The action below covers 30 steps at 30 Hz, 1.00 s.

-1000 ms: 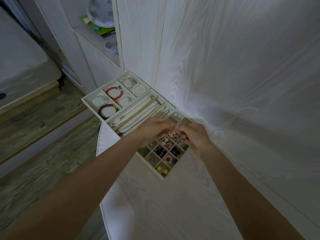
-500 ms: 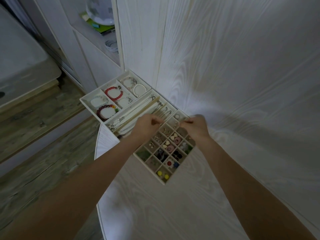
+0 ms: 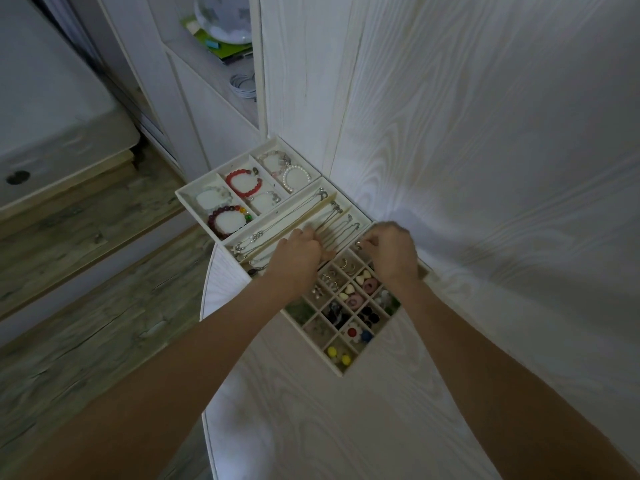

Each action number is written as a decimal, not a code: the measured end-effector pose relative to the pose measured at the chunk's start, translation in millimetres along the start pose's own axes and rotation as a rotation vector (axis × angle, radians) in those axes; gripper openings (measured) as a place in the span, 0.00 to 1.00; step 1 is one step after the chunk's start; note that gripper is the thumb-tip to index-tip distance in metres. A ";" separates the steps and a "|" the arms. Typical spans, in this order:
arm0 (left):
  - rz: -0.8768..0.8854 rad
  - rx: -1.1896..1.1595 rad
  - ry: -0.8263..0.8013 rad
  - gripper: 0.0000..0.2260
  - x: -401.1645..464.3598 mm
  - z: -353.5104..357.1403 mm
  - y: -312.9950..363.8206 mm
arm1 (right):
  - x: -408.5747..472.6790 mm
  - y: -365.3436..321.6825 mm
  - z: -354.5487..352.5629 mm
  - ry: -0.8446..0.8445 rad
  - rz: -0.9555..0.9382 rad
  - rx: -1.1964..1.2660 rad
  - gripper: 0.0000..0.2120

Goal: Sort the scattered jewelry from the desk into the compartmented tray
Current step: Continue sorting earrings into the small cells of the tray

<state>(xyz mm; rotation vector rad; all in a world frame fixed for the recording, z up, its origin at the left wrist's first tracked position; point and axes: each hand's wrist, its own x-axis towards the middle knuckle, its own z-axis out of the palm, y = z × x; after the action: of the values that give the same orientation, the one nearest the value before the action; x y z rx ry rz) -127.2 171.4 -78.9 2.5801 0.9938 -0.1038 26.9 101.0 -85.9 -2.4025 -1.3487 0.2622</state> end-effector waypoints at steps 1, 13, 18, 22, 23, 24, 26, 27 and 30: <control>0.009 0.006 -0.007 0.25 0.0 -0.7 -0.4 | -1.1 2.3 2.1 0.010 -0.057 -0.037 0.09; 0.024 0.046 -0.008 0.23 -1.7 -3.0 2.0 | 2.1 3.6 -17.8 -0.139 -0.066 -0.358 0.05; 0.014 0.043 -0.007 0.22 -3.1 -3.9 4.7 | 1.5 -1.3 -11.5 -0.081 -0.011 -0.315 0.07; 0.000 0.055 0.004 0.20 -3.0 -3.3 5.3 | 0.2 -6.6 -2.5 -0.084 0.053 -0.291 0.07; 0.003 0.055 0.003 0.20 -3.1 -3.3 5.1 | 0.2 -6.7 -0.7 -0.084 0.053 -0.281 0.08; 0.008 0.053 0.001 0.20 -3.2 -3.6 5.0 | 0.0 -6.8 0.9 -0.080 0.048 -0.272 0.08; 0.017 0.043 -0.008 0.23 -3.4 -4.7 4.8 | 0.3 -5.6 3.9 -0.064 0.031 -0.264 0.09; 0.022 0.045 -0.013 0.24 -3.5 -5.4 4.7 | 0.9 -5.0 5.2 -0.058 0.022 -0.263 0.10; 0.034 0.066 -0.035 0.25 -4.2 -6.8 5.3 | 2.9 -3.2 8.2 -0.035 -0.043 -0.267 0.11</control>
<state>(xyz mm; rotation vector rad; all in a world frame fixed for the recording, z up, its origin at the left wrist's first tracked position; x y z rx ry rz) -127.2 167.6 -70.1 2.6439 0.9479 -0.1751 23.2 106.8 -92.0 -2.5903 -1.5339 0.1185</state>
